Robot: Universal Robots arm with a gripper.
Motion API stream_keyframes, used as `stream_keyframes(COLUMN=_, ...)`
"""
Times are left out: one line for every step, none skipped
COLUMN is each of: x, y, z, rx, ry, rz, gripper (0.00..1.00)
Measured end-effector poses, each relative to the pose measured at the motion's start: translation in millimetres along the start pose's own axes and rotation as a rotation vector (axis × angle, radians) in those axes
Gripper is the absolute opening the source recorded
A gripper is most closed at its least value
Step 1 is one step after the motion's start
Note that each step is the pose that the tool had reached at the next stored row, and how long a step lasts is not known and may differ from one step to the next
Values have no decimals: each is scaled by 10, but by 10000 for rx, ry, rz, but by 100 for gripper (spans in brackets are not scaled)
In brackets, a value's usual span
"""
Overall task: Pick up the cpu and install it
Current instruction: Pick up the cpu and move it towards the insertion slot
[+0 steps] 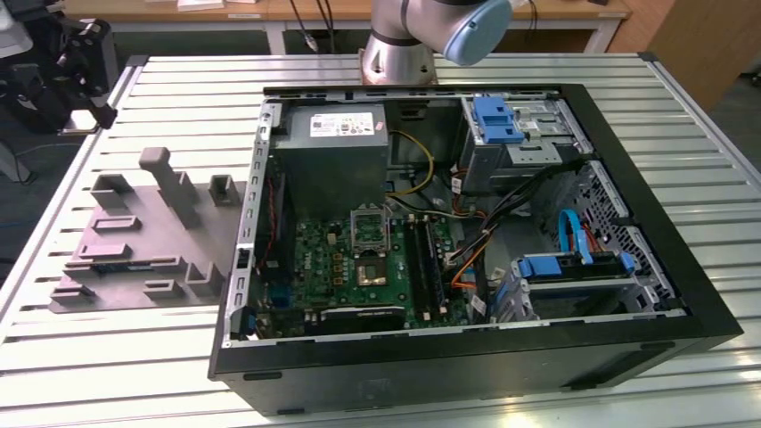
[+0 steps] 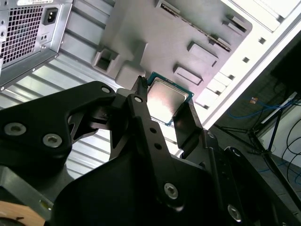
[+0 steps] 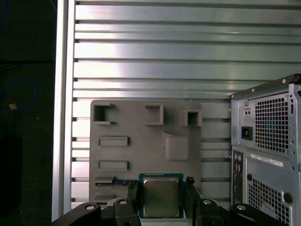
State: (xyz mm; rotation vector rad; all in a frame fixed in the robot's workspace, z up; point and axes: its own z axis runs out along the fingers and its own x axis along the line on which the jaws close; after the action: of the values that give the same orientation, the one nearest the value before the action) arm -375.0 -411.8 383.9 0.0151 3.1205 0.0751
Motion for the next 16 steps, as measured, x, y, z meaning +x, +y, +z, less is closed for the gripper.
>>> stream_keyframes(x=-5, y=0, z=0, rx=0, ry=0, rz=0, gripper=47)
stream_keyframes(x=-10, y=1, z=0, rx=0, ry=0, rz=1, gripper=47)
stream_keyframes(x=-14, y=1, z=0, rx=0, ry=0, rz=1, gripper=47)
stream_keyframes(x=-17, y=0, z=1, rx=0, ry=-1, rz=1, gripper=47)
stream_keyframes(x=-20, y=0, z=1, rx=-1, ry=-1, rz=0, gripper=47)
stream_keyframes(x=-24, y=0, z=0, rx=0, ry=0, rz=0, gripper=47)
stream_keyframes(x=-26, y=0, z=0, rx=0, ry=0, rz=1, gripper=47)
stream_keyframes(x=-28, y=0, z=1, rx=0, ry=0, rz=1, gripper=47)
stream_keyframes(x=-31, y=0, z=1, rx=0, ry=0, rz=0, gripper=47)
stream_keyframes(x=-34, y=0, z=0, rx=0, ry=0, rz=0, gripper=47)
stream_keyframes(x=-36, y=0, z=1, rx=0, ry=0, rz=1, gripper=47)
stream_keyframes(x=-40, y=1, z=0, rx=1, ry=1, rz=0, gripper=47)
stream_keyframes(x=-45, y=0, z=1, rx=0, ry=0, rz=-1, gripper=47)
stream_keyframes(x=-46, y=0, z=1, rx=0, ry=0, rz=0, gripper=47)
stream_keyframes(x=-78, y=0, z=10, rx=0, ry=0, rz=0, gripper=47)
stream_keyframes(x=-88, y=0, z=21, rx=0, ry=0, rz=0, gripper=47)
